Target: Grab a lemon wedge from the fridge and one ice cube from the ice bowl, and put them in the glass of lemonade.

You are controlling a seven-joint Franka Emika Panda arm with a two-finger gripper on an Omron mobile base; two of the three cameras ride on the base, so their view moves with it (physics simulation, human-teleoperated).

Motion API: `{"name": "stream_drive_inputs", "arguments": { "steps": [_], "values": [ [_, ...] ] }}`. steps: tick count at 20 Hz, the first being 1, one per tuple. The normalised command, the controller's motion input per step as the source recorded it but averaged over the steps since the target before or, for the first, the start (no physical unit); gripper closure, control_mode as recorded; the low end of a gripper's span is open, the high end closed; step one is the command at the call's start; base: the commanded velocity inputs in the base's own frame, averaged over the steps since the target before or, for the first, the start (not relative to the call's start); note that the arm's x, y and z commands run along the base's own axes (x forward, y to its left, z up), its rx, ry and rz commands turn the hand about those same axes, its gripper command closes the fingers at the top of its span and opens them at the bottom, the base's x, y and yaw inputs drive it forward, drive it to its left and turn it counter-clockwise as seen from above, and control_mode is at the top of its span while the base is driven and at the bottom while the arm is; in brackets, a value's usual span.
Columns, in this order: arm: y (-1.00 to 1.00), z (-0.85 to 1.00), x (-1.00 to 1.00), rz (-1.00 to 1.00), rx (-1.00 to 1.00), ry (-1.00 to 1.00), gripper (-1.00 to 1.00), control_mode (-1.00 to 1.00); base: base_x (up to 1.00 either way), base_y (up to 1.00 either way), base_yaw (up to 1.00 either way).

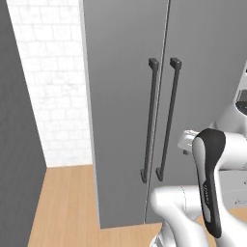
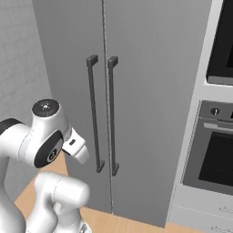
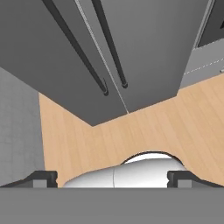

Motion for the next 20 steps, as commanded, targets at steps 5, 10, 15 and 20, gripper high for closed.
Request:
{"name": "stream_drive_inputs", "arguments": {
  "steps": [5, 10, 15, 20],
  "values": [
    [0.00, 0.00, 0.00, 0.00, 0.00, 0.00, -1.00, 1.00, -0.26, 0.00, 0.00],
    [0.00, 0.00, 0.00, 0.00, 0.00, 0.00, -1.00, -1.00, 0.00, 0.00, 0.00],
    [0.00, 0.00, 0.13, 0.00, 0.00, 0.00, -1.00, -1.00, 0.00, 0.00, 0.00],
    [-0.17, 0.01, 0.83, 0.03, 0.00, -0.03, -1.00, -1.00, 0.00, 0.00, 0.00]
  ]
}}
